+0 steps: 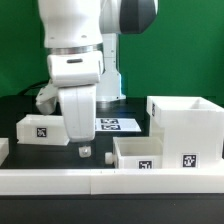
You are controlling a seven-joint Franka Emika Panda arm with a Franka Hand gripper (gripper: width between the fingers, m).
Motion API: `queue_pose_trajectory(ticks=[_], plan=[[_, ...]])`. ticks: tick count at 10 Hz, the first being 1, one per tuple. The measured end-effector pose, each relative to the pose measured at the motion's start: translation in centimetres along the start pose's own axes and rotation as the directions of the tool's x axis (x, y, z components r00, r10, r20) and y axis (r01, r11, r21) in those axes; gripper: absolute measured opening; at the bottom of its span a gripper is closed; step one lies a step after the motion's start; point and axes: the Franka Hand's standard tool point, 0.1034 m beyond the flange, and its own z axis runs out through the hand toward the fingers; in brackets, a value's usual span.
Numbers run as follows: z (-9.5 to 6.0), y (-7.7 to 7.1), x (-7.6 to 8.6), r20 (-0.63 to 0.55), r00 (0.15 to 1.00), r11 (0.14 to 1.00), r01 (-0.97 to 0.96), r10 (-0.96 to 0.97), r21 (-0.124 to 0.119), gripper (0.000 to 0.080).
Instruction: Assemble drawer
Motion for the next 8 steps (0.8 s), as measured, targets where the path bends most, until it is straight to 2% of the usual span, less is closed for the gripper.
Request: queue_pose_trajectory(ticks=[2, 3, 5, 8], plan=[[0.6, 0.6, 0.2, -0.055, 0.998, 1.000, -0.003, 0.003, 0.001, 0.0648], [1.1, 0.5, 0.6, -0.070, 0.998, 1.000, -0.004, 0.005, 0.011, 0.0648], [1.7, 0.5, 2.6, -0.074, 0.997, 1.000, 0.001, 0.001, 0.024, 0.0648], [1.6, 0.6, 2.6, -0.073, 0.997, 1.000, -0.020, 0.021, 0.016, 0.0648]])
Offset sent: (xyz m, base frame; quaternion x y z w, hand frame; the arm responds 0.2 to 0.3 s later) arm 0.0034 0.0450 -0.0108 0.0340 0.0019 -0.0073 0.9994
